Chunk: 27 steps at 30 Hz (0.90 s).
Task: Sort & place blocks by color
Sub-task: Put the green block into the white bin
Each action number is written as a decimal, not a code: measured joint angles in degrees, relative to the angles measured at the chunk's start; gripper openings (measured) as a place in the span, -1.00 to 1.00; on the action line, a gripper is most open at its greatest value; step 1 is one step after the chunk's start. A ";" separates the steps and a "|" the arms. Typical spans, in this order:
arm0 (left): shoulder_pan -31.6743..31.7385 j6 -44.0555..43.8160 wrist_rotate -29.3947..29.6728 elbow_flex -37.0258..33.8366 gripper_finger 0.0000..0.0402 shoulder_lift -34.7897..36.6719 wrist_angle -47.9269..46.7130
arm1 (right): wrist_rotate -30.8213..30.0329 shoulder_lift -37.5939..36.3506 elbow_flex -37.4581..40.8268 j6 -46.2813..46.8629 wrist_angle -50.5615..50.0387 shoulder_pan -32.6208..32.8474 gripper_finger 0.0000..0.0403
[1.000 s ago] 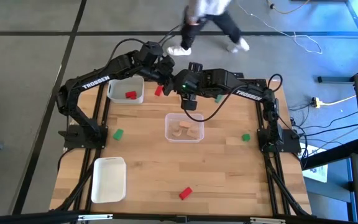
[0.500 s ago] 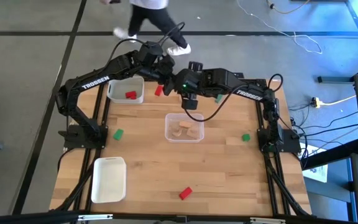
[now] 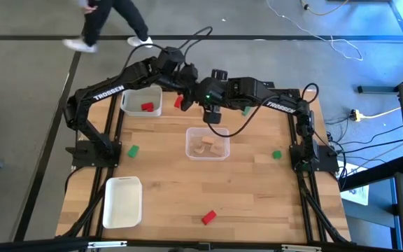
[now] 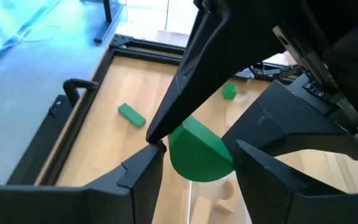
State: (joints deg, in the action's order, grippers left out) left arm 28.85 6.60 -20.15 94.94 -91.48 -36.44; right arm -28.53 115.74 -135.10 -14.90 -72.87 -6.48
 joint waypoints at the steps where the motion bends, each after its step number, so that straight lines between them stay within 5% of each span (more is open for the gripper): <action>1: 0.40 -0.01 -0.27 0.00 -0.07 0.21 0.00 | 0.04 0.00 -0.03 0.10 0.18 0.00 -0.14; 9: 1.76 -6.18 -5.27 -0.04 -0.07 0.43 -0.05 | 0.31 0.00 -0.05 0.01 0.97 0.02 -0.14; 27: 1.80 -20.12 -3.12 -0.04 -0.07 0.65 3.95 | 0.19 0.00 -0.01 -0.31 1.17 0.00 -0.14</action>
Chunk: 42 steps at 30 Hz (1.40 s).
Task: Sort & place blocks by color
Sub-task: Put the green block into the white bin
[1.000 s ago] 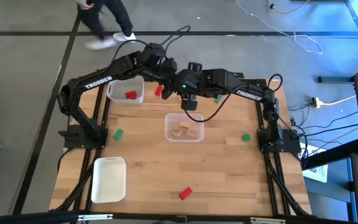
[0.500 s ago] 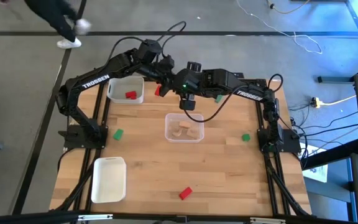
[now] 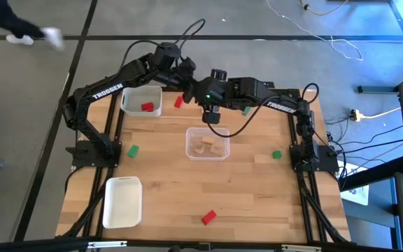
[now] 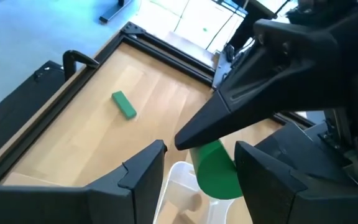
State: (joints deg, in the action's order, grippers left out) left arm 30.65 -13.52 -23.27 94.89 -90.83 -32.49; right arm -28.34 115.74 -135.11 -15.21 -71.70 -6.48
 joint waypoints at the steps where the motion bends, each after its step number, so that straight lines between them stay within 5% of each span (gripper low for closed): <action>1: 0.02 -0.73 0.03 0.00 -0.07 0.02 -0.07 | -0.02 0.00 0.00 0.00 0.00 0.00 -0.14; 21: -1.19 -2.43 -0.44 0.11 -0.10 -0.27 -1.54 | -0.43 -0.04 0.11 -0.53 0.39 0.00 -0.14; 42: -1.29 -0.90 0.40 0.22 -0.77 -0.35 -1.10 | -0.28 0.04 0.26 -0.49 0.11 -0.04 -0.14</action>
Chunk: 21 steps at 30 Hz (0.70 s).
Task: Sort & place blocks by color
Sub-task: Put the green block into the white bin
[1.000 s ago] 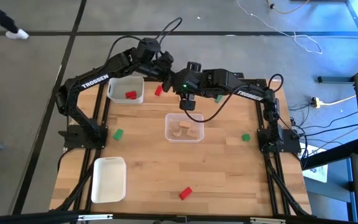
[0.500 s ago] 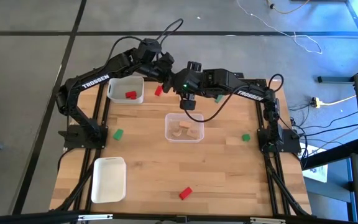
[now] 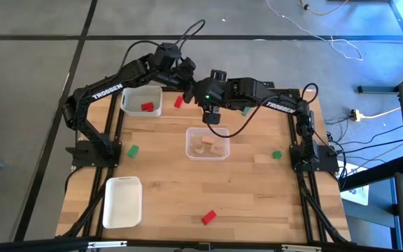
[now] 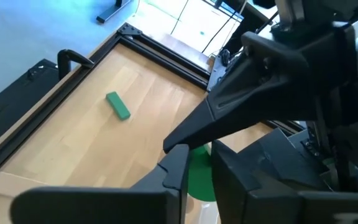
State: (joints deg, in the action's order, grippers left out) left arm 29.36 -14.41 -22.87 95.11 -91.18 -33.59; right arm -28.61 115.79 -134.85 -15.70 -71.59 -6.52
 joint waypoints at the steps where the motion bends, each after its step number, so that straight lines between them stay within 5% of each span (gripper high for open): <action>1: 0.00 0.00 0.00 0.00 -0.78 0.00 -0.02 | 0.02 0.02 0.00 0.00 0.00 0.00 -0.14; 21: 3.66 3.00 -2.77 -0.02 -0.73 -0.15 -3.71 | -0.29 0.17 0.00 0.17 0.72 -0.07 -0.14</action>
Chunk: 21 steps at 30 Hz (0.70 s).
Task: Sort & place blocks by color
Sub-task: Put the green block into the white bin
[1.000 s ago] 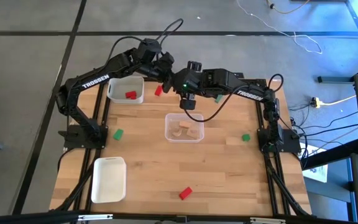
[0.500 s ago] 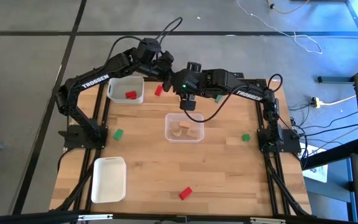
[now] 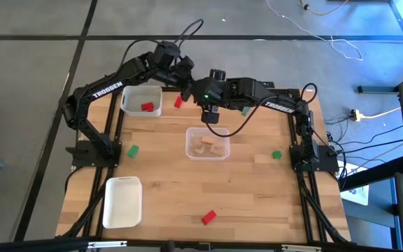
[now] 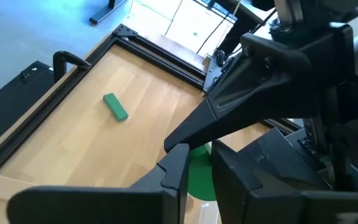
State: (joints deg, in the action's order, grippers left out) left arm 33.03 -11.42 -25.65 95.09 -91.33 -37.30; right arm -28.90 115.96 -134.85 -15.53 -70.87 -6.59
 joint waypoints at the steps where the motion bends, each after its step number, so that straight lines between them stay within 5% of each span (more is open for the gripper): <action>1: 0.14 0.35 -0.39 0.00 -0.72 0.00 0.00 | 0.00 0.00 0.00 0.00 0.01 0.00 -0.14; 21: -0.69 4.41 -0.81 -0.07 -0.73 0.00 0.79 | 0.13 0.00 -0.11 -0.17 -0.83 -0.22 -0.14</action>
State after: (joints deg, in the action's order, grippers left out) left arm 32.34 -7.00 -26.45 95.02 -91.33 -36.52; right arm -28.78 115.96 -134.96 -15.70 -71.70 -6.81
